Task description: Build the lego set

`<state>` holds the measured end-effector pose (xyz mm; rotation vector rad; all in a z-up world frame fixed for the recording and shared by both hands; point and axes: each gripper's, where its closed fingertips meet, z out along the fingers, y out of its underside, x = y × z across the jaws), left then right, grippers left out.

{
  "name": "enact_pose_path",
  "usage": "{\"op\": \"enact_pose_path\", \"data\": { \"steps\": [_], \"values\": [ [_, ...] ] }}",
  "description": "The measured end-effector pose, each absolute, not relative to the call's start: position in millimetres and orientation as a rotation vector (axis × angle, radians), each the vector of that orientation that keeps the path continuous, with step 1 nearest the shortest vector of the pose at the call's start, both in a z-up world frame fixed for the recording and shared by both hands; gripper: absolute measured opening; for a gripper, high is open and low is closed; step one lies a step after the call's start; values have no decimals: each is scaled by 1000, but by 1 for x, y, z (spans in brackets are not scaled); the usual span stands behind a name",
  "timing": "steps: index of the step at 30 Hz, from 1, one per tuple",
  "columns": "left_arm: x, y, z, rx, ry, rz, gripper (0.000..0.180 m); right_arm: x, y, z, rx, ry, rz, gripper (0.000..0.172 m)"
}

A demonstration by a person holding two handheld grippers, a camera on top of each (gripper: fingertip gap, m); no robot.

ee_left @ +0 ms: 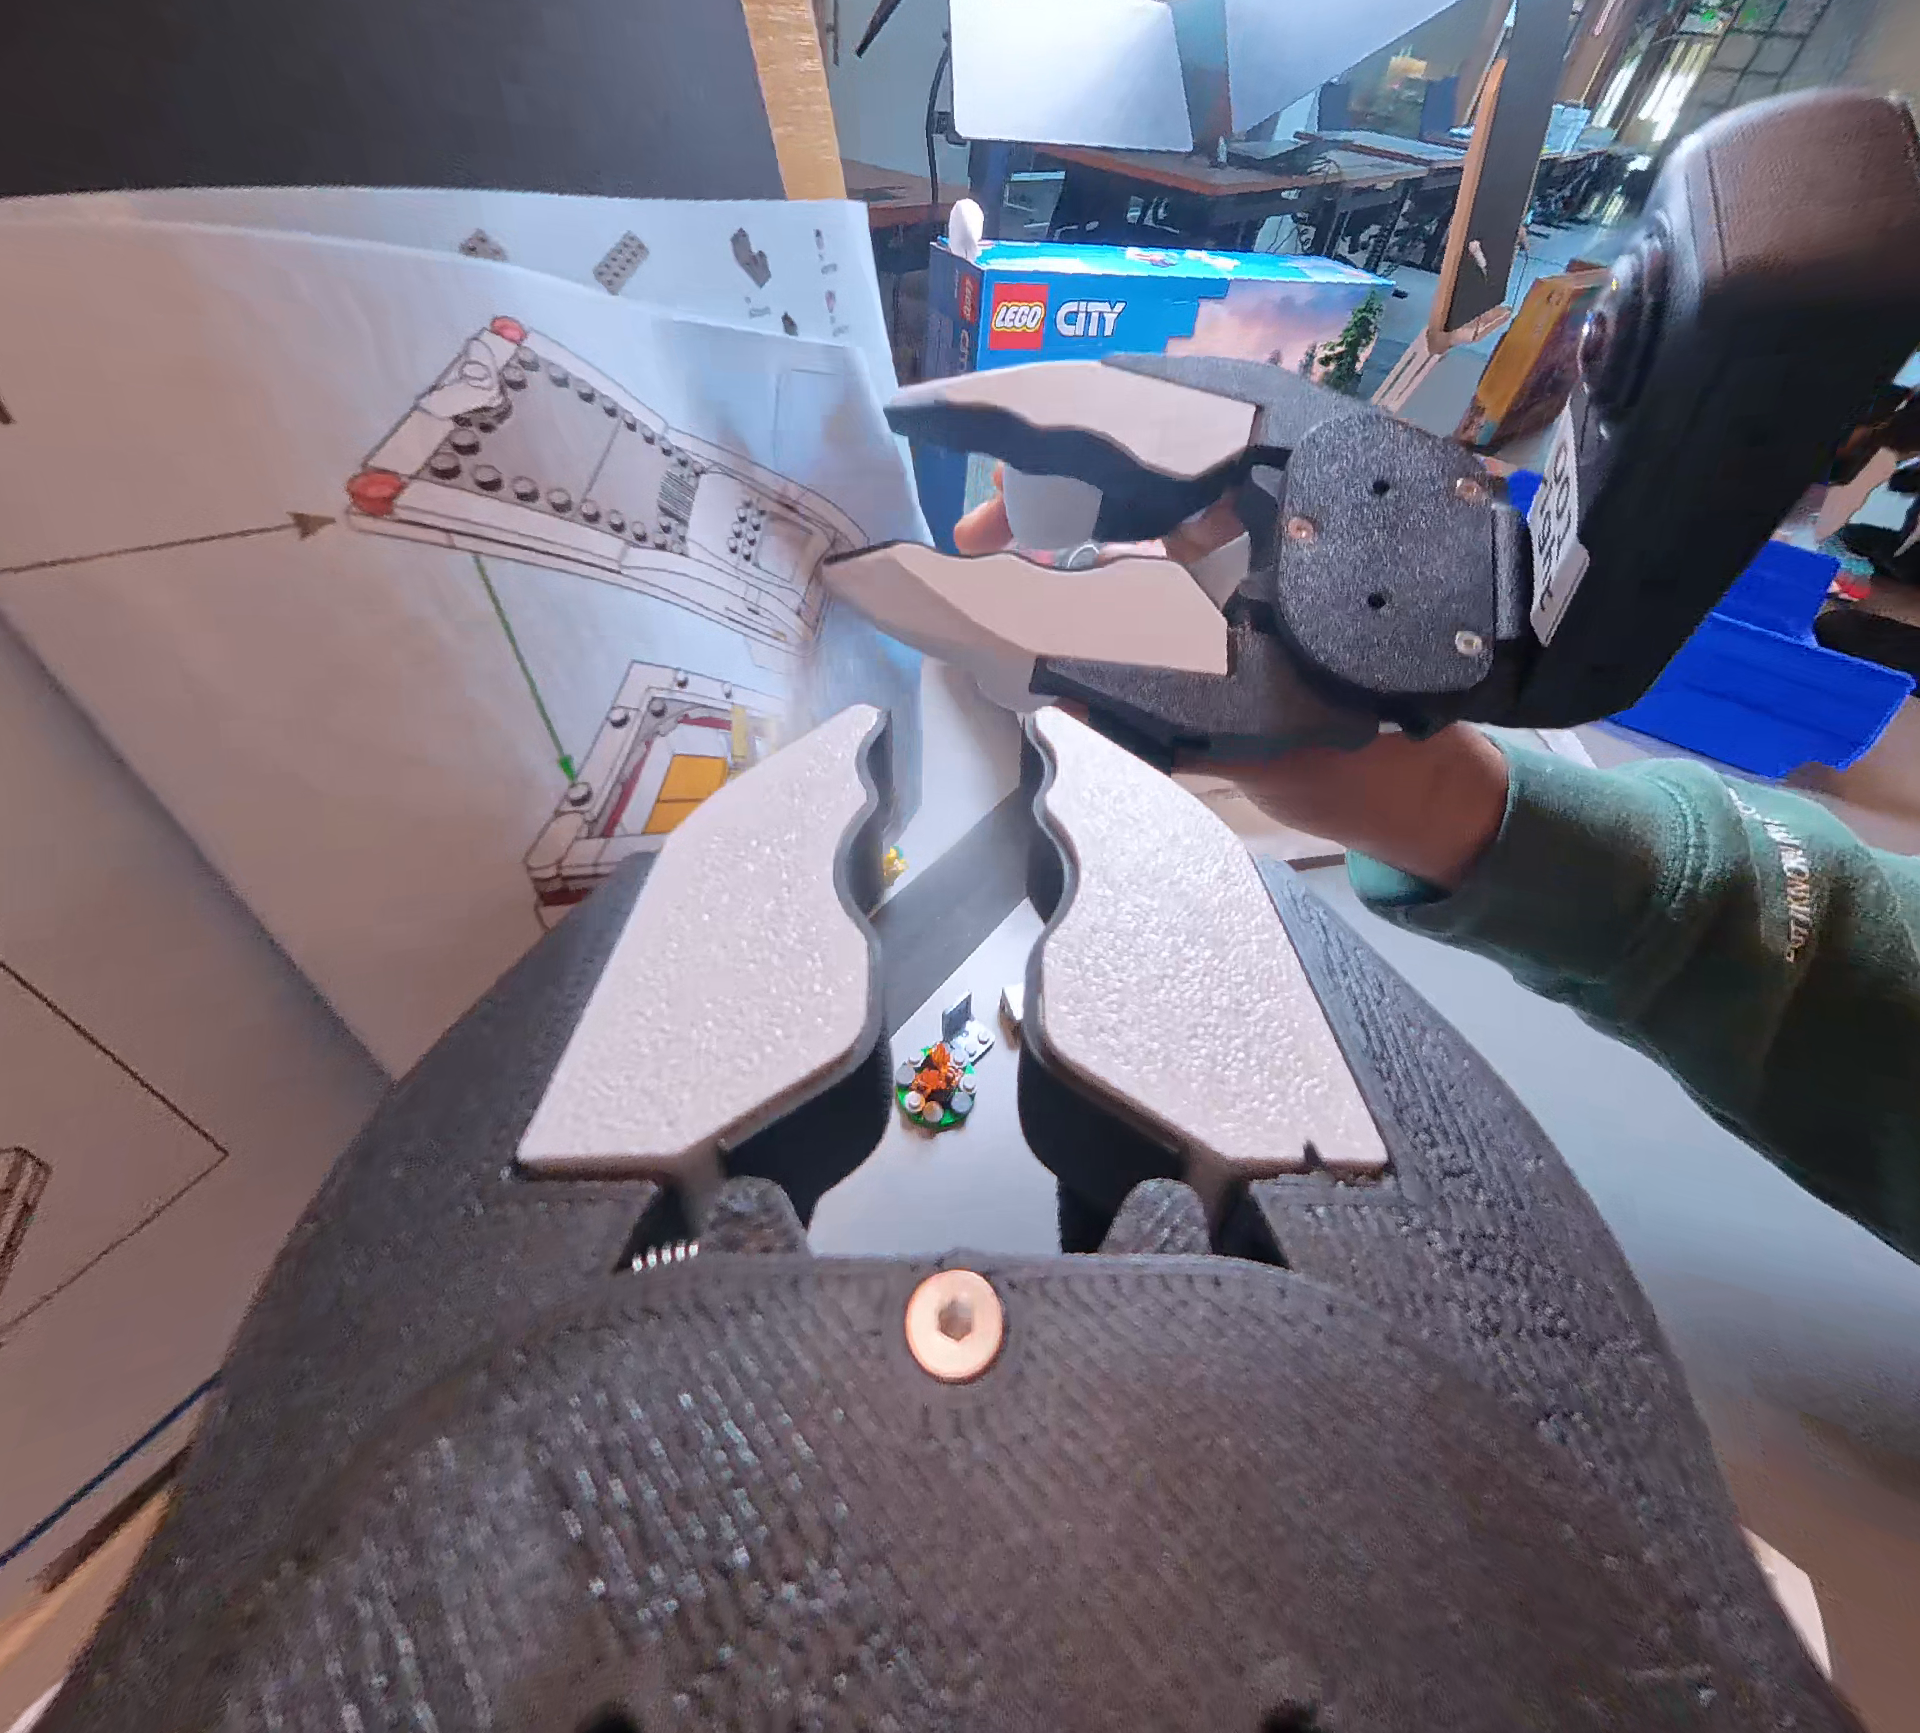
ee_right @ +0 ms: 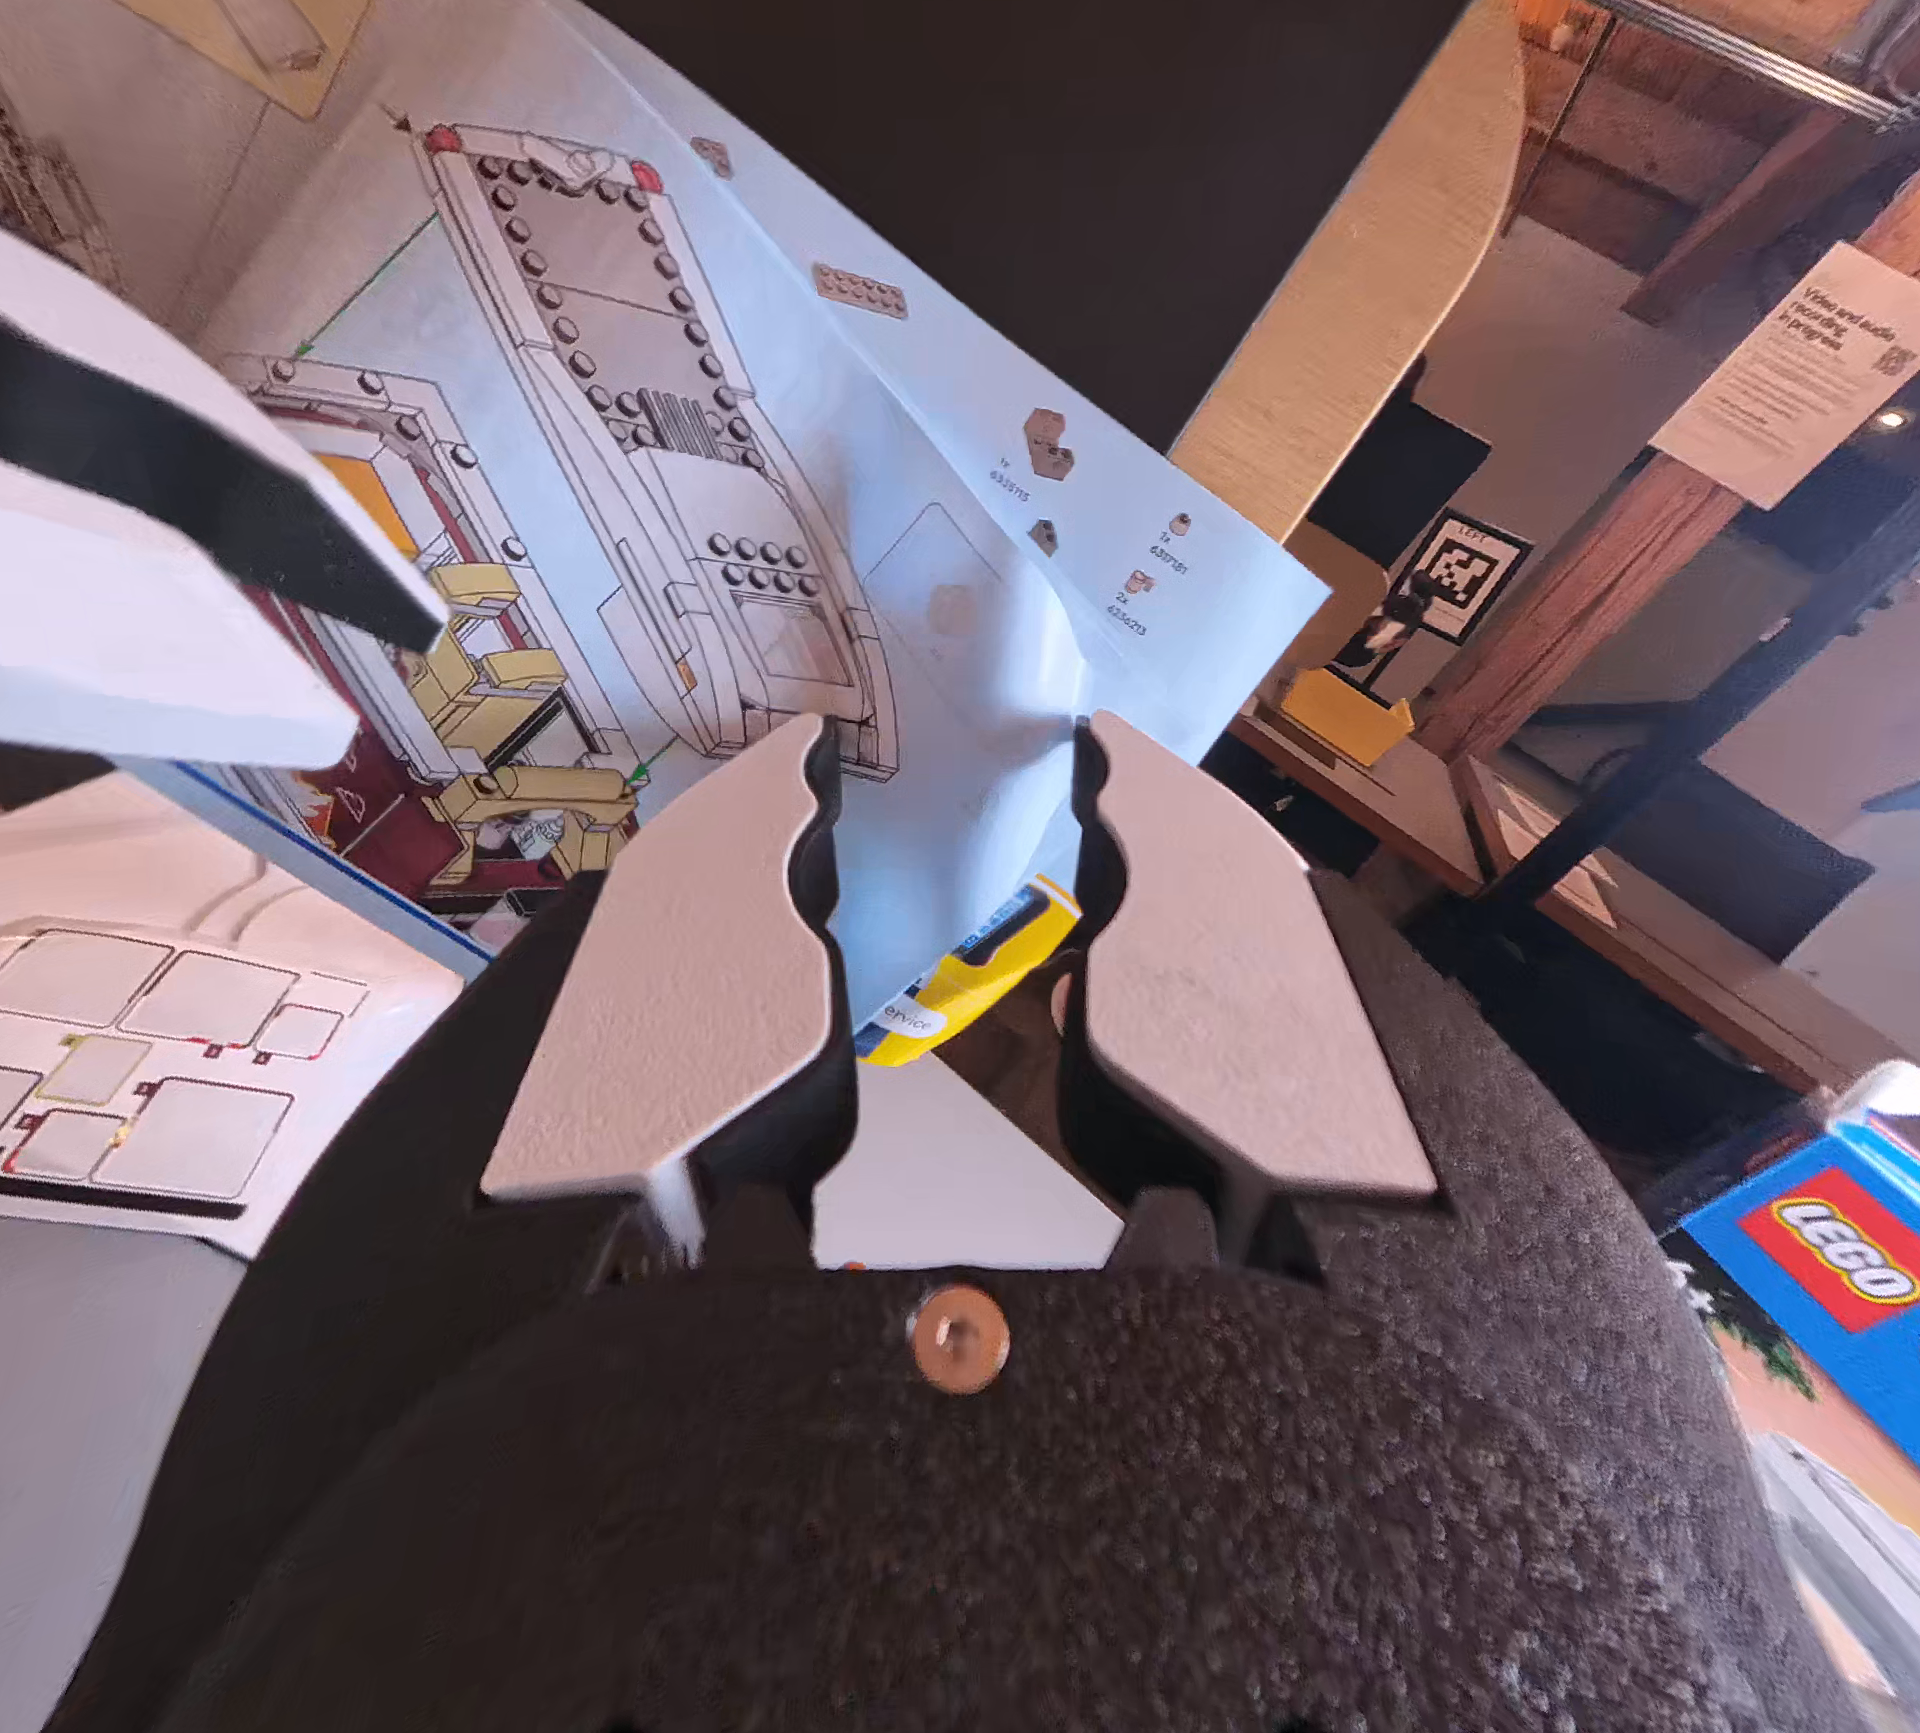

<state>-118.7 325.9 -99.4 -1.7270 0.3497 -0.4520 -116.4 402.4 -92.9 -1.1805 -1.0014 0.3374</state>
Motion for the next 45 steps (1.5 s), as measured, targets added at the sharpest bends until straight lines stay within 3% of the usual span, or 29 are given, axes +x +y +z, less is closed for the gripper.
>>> {"op": "enact_pose_path", "data": {
  "steps": [5,9,12,17,19,21,23,31,45],
  "values": [
    [-122,331,-102,-1735,323,-454,24,-119,399,-94,-1156,-1013,300,40],
    [-123,331,-102,-1725,311,-464,26,-116,389,-88,-1092,-1002,277,20],
    [-119,329,-94,-1688,320,-497,33,-113,371,-87,-1014,-1018,292,10],
    [-101,325,-83,-1636,318,-648,47,-110,340,-95,-906,-1086,327,10],
    [-99,326,-85,-1645,310,-655,39,-110,329,-96,-879,-1115,342,10],
    [-100,325,-85,-1637,316,-642,16,-109,318,-100,-862,-1165,381,13],
    [-104,318,-83,-1620,327,-649,8,-107,308,-103,-874,-1219,493,20],
    [-158,276,-58,-1575,327,-641,2,-98,273,-108,-1081,-1433,1257,34],
    [-247,225,-57,-1615,251,-554,3,-116,320,-162,-1243,-1455,531,24]
  ]
}}
